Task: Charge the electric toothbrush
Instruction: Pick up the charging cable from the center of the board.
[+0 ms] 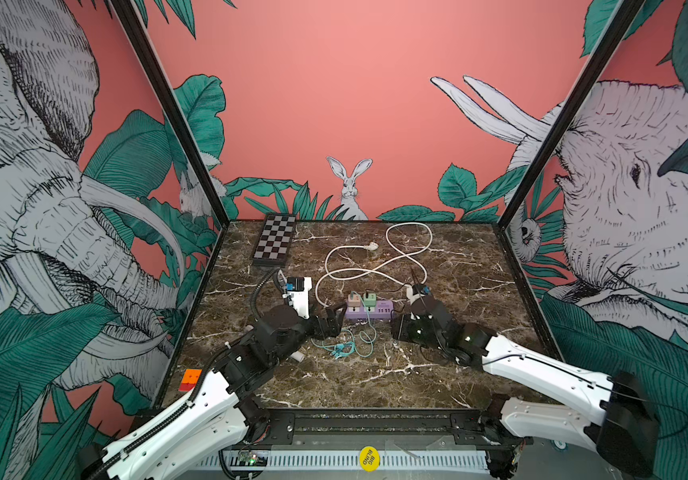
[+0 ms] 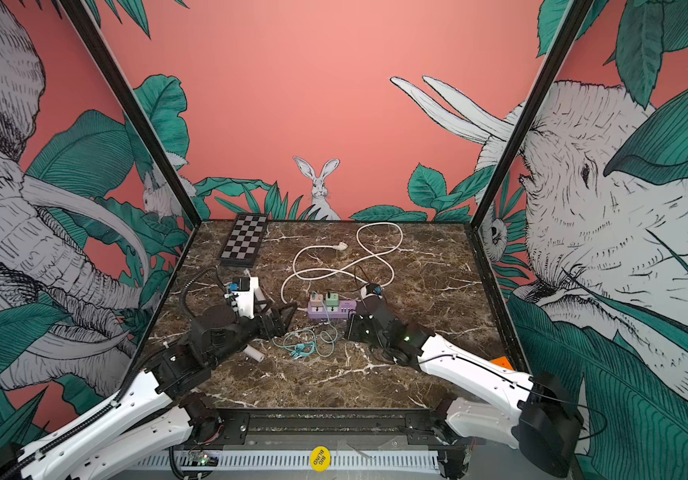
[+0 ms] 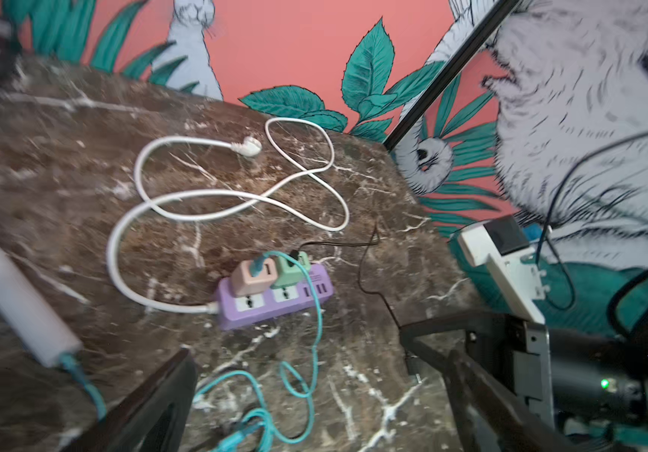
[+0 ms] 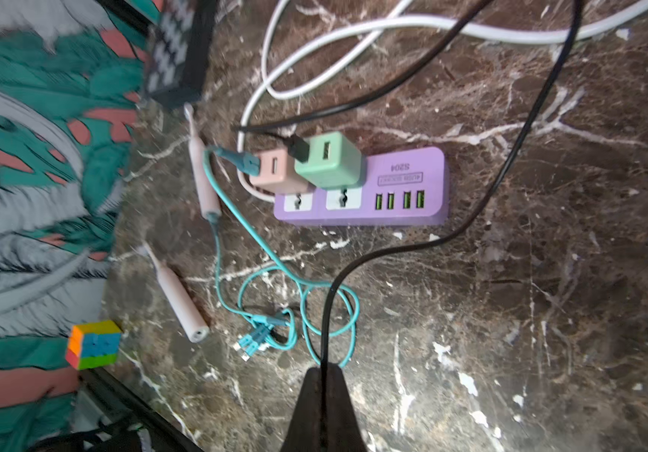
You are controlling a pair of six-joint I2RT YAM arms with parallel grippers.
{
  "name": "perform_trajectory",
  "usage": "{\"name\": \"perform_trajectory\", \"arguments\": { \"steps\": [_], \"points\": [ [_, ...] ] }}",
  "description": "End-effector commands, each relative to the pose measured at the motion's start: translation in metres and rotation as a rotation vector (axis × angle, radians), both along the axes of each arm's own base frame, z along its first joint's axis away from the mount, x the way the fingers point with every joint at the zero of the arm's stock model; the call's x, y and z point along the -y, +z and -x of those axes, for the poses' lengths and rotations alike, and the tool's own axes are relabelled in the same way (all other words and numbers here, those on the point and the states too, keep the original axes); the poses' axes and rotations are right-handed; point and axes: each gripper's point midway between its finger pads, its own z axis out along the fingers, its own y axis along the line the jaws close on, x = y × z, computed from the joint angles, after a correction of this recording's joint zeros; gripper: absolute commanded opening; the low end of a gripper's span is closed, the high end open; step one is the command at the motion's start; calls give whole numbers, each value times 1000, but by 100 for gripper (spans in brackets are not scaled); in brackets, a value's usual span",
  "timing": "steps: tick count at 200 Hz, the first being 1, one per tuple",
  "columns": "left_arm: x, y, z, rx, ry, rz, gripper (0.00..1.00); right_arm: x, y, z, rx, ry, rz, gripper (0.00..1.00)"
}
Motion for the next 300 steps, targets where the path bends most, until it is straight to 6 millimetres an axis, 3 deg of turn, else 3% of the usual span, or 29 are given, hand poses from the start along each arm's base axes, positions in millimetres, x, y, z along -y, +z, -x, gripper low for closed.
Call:
{"name": "perform_trajectory", "arguments": {
  "steps": [1,39,65,85,121,146,228,300],
  "points": [
    [26,8,3,-239,-7,435,98,-5,43,-16,106,-88,-242,0],
    [41,18,9,-360,-13,666,99,8,73,-20,218,-173,-467,0],
    [57,14,18,-447,-15,797,98,18,88,-21,279,-225,-602,0],
    [74,6,24,-506,-24,847,96,27,95,-22,314,-263,-677,0],
    [114,22,32,-518,-108,888,91,34,110,-21,357,-281,-746,0],
    [128,27,25,-509,-120,927,85,35,117,-19,363,-278,-768,0],
    [168,39,15,-448,-191,989,66,37,118,-17,333,-292,-801,0],
    [168,49,11,-331,-191,938,40,36,110,-17,287,-302,-796,0]
  ]
}}
